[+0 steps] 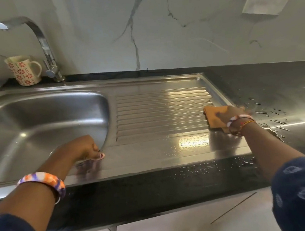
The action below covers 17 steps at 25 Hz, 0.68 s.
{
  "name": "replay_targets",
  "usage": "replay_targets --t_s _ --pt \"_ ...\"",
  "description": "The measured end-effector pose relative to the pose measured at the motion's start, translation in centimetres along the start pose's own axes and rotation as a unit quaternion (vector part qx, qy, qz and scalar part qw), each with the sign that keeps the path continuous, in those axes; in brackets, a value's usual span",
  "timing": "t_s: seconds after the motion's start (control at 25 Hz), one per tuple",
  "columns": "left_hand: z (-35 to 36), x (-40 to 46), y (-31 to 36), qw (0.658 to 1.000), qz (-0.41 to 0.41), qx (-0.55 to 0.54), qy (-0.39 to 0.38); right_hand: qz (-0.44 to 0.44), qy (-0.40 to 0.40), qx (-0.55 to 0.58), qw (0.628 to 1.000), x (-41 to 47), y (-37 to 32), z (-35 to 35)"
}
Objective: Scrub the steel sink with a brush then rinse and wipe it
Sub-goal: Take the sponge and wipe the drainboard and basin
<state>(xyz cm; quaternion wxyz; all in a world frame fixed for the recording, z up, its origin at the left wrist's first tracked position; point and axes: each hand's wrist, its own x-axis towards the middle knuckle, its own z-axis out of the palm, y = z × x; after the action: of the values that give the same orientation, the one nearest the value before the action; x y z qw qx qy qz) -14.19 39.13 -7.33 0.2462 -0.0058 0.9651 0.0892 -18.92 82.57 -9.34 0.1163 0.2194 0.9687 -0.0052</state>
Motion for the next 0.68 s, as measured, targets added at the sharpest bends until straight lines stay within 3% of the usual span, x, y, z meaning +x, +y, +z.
replay_targets --t_s 0.08,0.2,0.36,0.56,0.68 --pt "0.5 0.0 -0.8 0.998 0.009 -0.059 0.009 0.016 0.017 -0.041 0.999 -1.7 -1.3 0.2" --pt "0.9 -0.3 -1.4 0.994 0.031 -0.102 0.005 0.072 0.052 0.038 0.995 -3.5 -4.4 -0.2" --pt "1.0 -0.4 -1.6 0.994 0.051 -0.098 0.009 0.065 0.052 0.112 0.990 -2.7 -5.7 0.5" --pt "1.5 -0.1 -2.3 0.984 0.075 -0.160 -0.012 -0.003 0.118 0.064 0.991 -7.7 -14.4 1.2" --pt "1.8 -0.1 -2.3 0.983 0.095 -0.158 -0.003 -0.111 0.138 0.024 0.984 -12.4 -20.9 0.5"
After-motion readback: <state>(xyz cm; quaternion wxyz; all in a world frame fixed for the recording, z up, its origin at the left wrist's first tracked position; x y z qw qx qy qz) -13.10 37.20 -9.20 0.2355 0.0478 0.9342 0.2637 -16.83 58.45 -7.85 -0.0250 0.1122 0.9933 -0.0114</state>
